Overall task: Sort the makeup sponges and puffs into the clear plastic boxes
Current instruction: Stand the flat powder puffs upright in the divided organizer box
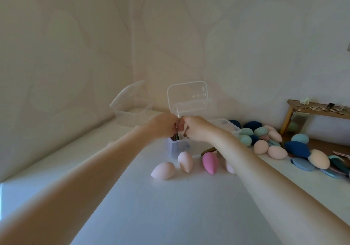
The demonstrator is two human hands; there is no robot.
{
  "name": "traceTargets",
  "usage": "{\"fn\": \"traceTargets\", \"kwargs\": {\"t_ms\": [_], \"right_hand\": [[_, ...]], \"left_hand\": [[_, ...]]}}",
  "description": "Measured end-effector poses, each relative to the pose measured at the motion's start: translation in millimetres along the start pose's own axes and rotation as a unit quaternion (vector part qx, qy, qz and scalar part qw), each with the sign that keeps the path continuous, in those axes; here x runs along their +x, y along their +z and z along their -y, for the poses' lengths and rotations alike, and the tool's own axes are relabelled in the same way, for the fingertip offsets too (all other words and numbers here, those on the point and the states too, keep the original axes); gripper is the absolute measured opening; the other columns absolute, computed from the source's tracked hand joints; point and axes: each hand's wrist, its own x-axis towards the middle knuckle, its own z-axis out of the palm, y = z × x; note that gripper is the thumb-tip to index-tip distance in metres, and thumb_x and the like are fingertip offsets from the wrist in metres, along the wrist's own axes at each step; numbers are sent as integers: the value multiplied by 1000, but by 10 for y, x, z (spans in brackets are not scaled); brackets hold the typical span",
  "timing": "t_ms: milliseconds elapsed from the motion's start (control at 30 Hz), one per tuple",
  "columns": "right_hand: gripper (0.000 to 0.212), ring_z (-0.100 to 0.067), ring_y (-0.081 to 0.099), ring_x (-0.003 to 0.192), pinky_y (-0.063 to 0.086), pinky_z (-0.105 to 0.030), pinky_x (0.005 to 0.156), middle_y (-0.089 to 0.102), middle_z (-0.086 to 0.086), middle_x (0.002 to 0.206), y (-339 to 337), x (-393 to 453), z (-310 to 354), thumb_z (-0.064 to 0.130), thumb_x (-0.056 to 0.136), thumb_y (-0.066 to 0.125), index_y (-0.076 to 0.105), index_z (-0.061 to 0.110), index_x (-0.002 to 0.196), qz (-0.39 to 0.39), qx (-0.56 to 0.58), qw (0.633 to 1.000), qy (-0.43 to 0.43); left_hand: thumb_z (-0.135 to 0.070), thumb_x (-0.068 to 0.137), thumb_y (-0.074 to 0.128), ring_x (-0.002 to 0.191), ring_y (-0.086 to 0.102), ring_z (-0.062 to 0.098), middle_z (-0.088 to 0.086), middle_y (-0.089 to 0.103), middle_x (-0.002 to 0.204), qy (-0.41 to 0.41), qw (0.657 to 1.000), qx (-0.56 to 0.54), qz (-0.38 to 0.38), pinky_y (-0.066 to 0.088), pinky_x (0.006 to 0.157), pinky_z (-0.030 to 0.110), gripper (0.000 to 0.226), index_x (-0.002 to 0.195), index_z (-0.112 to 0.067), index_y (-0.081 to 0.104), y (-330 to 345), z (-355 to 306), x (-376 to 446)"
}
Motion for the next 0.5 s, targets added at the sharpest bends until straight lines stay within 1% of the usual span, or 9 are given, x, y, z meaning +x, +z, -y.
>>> {"fn": "traceTargets", "kwargs": {"t_ms": [33,100,133,200,233,267,333,367,500], "right_hand": [[36,-22,51,93,43,-23,78,53,-1,98,9,-10,-21,0,92,33,63,12,111,2,3,1000,-6],[42,-22,54,96,44,-24,82,52,0,103,40,11,-67,-4,89,40,67,19,110,18,-21,1000,-11],[42,-23,56,98,44,-25,83,55,-1,105,53,20,-74,-6,87,43,70,20,107,20,-31,999,-10],[45,-23,55,98,41,-25,79,54,0,102,59,19,-56,-9,85,41,72,18,104,23,-31,999,-6],[49,-22,53,97,39,-24,79,52,-1,101,47,1,-45,-10,85,36,71,17,106,21,-25,999,-6],[52,-22,52,98,39,-25,79,52,-2,103,32,-10,-43,-11,85,33,70,16,108,15,-16,1000,-8],[55,-25,54,105,40,-25,82,56,-9,113,21,-19,-71,-12,83,30,67,16,112,-8,4,1000,-18],[54,-25,55,108,40,-25,82,58,-11,118,21,-15,-92,-12,83,30,67,16,113,-24,10,999,-23],[50,-23,57,104,39,-23,80,61,-12,117,52,2,-132,-11,84,31,65,12,112,-65,24,997,-30]], "left_hand": [[-3,87,40,104,62,27,10,68,109,-1,1000,-5,-3,45,72,28,31,105,-7,65,-7,12,-11],[-2,86,42,105,61,22,7,69,110,-3,999,-41,-13,45,73,25,33,107,-10,66,-31,41,-46],[0,86,42,105,61,19,5,70,109,-6,997,-72,-18,44,75,23,35,108,-11,66,-33,57,-61],[1,86,43,100,60,16,3,72,106,-19,991,-123,-45,39,71,19,34,108,-11,65,-18,107,-93],[0,87,43,99,59,16,3,72,106,-31,987,-139,-69,39,73,20,32,107,-11,66,-5,148,-106],[0,88,44,100,60,18,4,72,107,-46,983,-151,-94,40,79,21,30,105,-9,67,11,206,-111],[5,87,41,106,61,24,9,71,108,-70,972,-183,-127,43,92,27,32,100,-4,69,58,339,-116],[10,86,38,107,61,26,12,70,108,-76,967,-205,-133,44,95,29,35,99,-2,69,87,395,-109],[10,87,38,108,60,27,15,67,110,-115,939,-267,-184,43,91,26,33,101,0,67,149,495,-90]]}}
